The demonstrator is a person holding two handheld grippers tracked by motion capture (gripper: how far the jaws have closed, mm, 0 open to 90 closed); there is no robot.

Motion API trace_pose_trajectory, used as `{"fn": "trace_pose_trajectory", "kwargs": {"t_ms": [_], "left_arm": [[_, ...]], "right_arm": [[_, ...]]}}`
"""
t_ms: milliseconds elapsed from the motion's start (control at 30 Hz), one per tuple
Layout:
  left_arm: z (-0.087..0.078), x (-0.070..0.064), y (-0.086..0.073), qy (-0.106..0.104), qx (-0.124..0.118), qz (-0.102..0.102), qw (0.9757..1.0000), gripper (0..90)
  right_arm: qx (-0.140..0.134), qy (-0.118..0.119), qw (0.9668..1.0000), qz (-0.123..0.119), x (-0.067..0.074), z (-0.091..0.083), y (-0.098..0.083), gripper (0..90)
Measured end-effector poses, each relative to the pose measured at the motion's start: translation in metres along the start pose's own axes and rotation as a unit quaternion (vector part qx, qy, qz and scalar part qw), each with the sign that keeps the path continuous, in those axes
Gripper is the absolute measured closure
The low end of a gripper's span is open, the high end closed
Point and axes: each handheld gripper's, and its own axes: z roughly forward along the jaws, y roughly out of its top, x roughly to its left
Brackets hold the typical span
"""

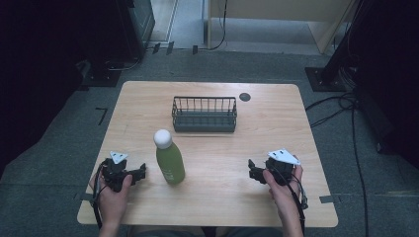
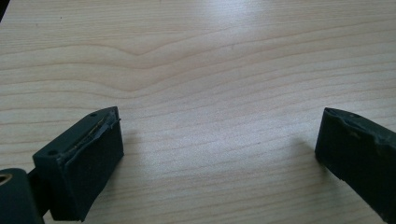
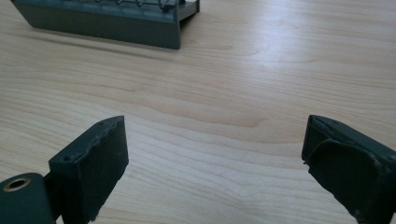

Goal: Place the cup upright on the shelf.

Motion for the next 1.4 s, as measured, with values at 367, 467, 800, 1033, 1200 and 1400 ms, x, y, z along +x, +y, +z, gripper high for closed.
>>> {"fn": "trace_pose_trajectory", "kwargs": {"t_ms": [367, 467, 800, 1033, 1200, 1400], "left_arm": [[0.0, 0.0, 0.0, 0.0, 0.0, 0.0, 1.0, 1.6], [0.0, 0.0, 0.0, 0.0, 0.0, 0.0, 1.0, 1.6], [0.0, 0.0, 0.0, 0.0, 0.0, 0.0, 1.0, 1.6], [0.0, 0.0, 0.0, 0.0, 0.0, 0.0, 1.0, 1.6], [0.0, 0.0, 0.0, 0.0, 0.0, 0.0, 1.0, 1.6], [0.0, 0.0, 0.0, 0.0, 0.0, 0.0, 1.0, 1.6]], "right_arm": [[-0.008, 0.021, 0.9996, -0.016, 0.02, 0.001, 0.009, 7.0], [-0.01, 0.027, 0.9994, -0.019, 0.026, 0.001, 0.012, 7.1], [-0.013, 0.05, 0.9981, -0.035, 0.048, 0.004, 0.018, 7.1], [-0.015, 0.061, 0.9971, -0.042, 0.059, 0.006, 0.021, 7.2], [-0.016, 0.072, 0.9962, -0.046, 0.067, 0.007, 0.023, 7.2], [-0.017, 0.088, 0.9946, -0.052, 0.079, 0.008, 0.024, 7.2]]}}
